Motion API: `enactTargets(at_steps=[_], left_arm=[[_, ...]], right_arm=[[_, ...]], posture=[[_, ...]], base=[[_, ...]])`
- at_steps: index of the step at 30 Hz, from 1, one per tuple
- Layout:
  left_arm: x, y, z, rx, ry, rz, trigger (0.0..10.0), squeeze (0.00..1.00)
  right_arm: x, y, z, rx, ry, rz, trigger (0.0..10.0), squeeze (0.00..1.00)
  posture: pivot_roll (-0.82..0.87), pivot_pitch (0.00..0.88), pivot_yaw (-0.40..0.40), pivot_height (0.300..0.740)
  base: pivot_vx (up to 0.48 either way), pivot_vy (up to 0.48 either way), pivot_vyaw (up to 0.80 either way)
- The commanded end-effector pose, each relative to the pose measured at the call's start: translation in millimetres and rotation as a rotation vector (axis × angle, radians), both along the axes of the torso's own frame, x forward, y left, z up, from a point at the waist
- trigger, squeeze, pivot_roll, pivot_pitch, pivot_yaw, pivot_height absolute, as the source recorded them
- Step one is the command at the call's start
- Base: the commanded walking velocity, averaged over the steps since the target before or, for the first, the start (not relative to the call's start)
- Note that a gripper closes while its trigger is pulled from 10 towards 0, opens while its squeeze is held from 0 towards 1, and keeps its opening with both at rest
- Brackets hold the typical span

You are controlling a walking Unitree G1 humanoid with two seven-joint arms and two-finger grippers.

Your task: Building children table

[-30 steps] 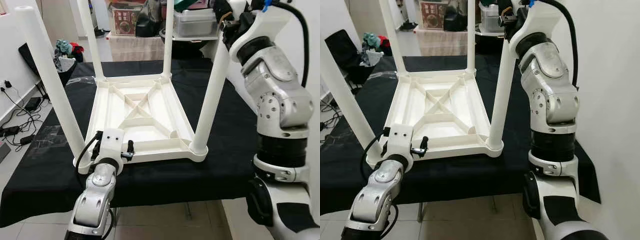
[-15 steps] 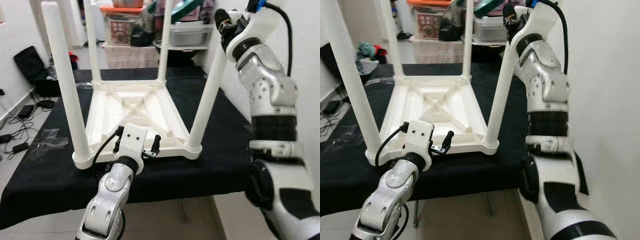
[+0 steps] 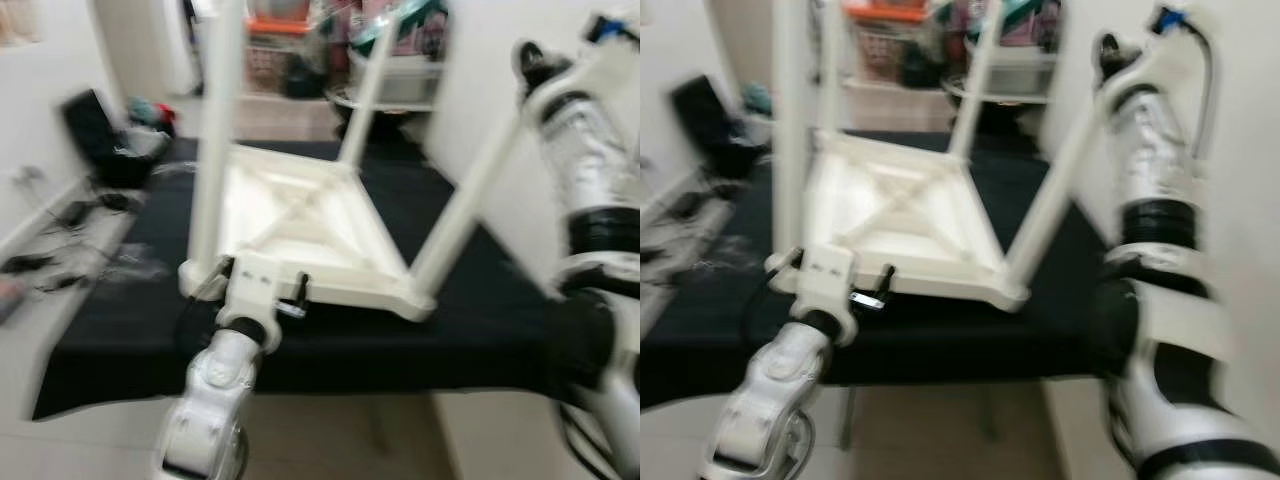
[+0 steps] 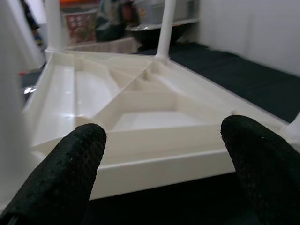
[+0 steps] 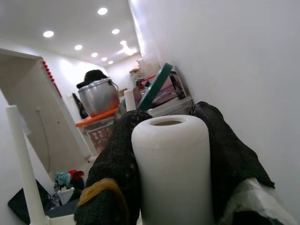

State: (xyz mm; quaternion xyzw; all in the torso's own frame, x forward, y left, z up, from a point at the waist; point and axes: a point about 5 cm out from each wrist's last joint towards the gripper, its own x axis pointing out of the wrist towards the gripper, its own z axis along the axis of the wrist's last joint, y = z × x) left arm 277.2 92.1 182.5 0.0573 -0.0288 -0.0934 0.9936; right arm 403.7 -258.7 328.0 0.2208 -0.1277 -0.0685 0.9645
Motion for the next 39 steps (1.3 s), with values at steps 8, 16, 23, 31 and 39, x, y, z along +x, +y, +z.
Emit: enactTargets(at_steps=[8, 16, 23, 31, 39], left_arm=[[-6.6, -3.0, 5.2, 0.016, -0.001, -0.01, 10.0, 0.0], [-17.7, -3.1, 9.9, 0.025, 0.005, -0.019, 10.0, 0.0], [-24.8, -1.7, 14.7, 0.03, 0.009, -0.02, 10.0, 0.0], [-24.8, 6.2, 17.0, 0.063, 0.021, 0.01, 10.0, 0.0], [-21.9, 5.7, 16.8, 0.07, 0.02, 0.014, 10.0, 0.0]], right_arm=[[-6.0, 43.2, -171.1, 0.25, 0.585, 0.094, 0.0, 0.0], [-12.2, 86.2, -200.7, 0.28, 0.695, 0.237, 0.0, 0.0], [-15.1, 123.5, -211.0, 0.285, 0.737, 0.316, 0.0, 0.0], [-15.5, 225.0, -168.9, 0.262, 0.619, 0.78, 0.0, 0.0], [-19.8, 251.4, -153.9, 0.231, 0.595, 0.893, 0.0, 0.0]], posture=[[0.11, 0.108, -0.032, 0.74], [0.13, 0.191, -0.038, 0.74], [0.15, 0.242, -0.042, 0.74], [0.15, 0.276, -0.046, 0.74], [0.14, 0.27, -0.054, 0.74]], base=[[0.0, 0.0, 0.0], [0.0, 0.0, 0.0], [0.0, 0.0, 0.0], [0.0, 0.0, 0.0], [0.0, 0.0, 0.0]])
